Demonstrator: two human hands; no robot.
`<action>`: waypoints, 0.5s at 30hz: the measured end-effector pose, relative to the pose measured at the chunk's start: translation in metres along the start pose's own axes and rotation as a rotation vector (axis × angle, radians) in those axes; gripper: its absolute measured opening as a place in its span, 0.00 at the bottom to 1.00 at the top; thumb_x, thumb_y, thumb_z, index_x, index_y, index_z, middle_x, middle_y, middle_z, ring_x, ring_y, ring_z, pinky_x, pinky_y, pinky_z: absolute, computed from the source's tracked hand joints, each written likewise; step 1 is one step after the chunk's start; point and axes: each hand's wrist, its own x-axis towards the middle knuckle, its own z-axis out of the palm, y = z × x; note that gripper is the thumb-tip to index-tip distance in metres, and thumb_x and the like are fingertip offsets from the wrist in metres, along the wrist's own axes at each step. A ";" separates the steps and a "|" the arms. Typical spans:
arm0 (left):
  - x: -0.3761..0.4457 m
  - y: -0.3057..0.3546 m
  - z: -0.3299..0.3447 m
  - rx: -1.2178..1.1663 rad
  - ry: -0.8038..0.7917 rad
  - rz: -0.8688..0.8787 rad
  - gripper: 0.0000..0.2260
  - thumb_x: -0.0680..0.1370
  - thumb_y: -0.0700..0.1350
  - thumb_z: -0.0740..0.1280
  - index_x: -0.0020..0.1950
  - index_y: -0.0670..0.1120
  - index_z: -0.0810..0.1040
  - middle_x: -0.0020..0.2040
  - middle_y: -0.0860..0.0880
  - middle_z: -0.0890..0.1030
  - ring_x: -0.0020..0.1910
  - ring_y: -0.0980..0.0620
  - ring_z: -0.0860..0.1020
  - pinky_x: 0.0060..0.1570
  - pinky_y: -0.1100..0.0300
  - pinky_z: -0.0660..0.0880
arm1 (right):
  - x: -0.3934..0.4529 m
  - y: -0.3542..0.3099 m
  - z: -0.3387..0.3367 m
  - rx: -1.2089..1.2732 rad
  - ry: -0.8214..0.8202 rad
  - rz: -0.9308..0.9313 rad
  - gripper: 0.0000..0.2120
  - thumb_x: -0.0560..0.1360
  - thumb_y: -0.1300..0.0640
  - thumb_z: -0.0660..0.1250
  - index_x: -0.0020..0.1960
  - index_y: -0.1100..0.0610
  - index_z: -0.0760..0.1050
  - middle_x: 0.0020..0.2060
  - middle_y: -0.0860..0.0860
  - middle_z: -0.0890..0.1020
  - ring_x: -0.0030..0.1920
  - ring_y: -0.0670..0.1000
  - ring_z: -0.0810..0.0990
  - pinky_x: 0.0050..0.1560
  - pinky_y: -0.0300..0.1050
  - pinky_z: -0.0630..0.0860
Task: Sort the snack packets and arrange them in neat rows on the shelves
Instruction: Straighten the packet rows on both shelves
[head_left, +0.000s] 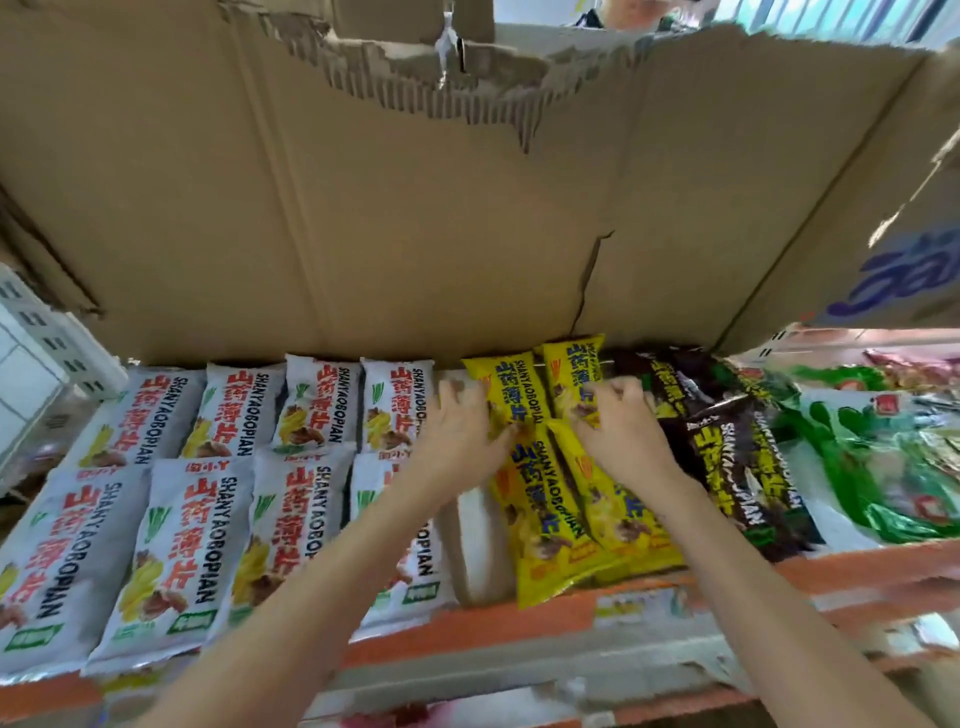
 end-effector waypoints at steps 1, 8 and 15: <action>0.019 0.009 0.006 0.025 -0.024 -0.047 0.28 0.77 0.57 0.61 0.71 0.44 0.59 0.68 0.37 0.60 0.69 0.37 0.60 0.66 0.46 0.62 | 0.016 0.009 -0.003 0.004 -0.049 0.030 0.23 0.76 0.53 0.64 0.68 0.60 0.66 0.63 0.62 0.66 0.64 0.63 0.66 0.66 0.51 0.63; 0.082 0.043 0.043 0.138 -0.121 -0.319 0.37 0.75 0.61 0.61 0.76 0.46 0.49 0.72 0.33 0.52 0.71 0.33 0.53 0.68 0.44 0.57 | 0.083 0.012 0.022 -0.034 -0.309 0.077 0.39 0.77 0.46 0.61 0.76 0.53 0.39 0.72 0.64 0.52 0.70 0.66 0.58 0.66 0.59 0.61; 0.076 0.038 0.042 -0.144 0.072 -0.268 0.35 0.71 0.45 0.70 0.72 0.41 0.56 0.68 0.36 0.57 0.67 0.34 0.62 0.66 0.51 0.62 | 0.081 0.015 0.021 0.076 -0.182 -0.003 0.41 0.74 0.52 0.66 0.76 0.49 0.43 0.69 0.62 0.56 0.66 0.66 0.63 0.62 0.56 0.67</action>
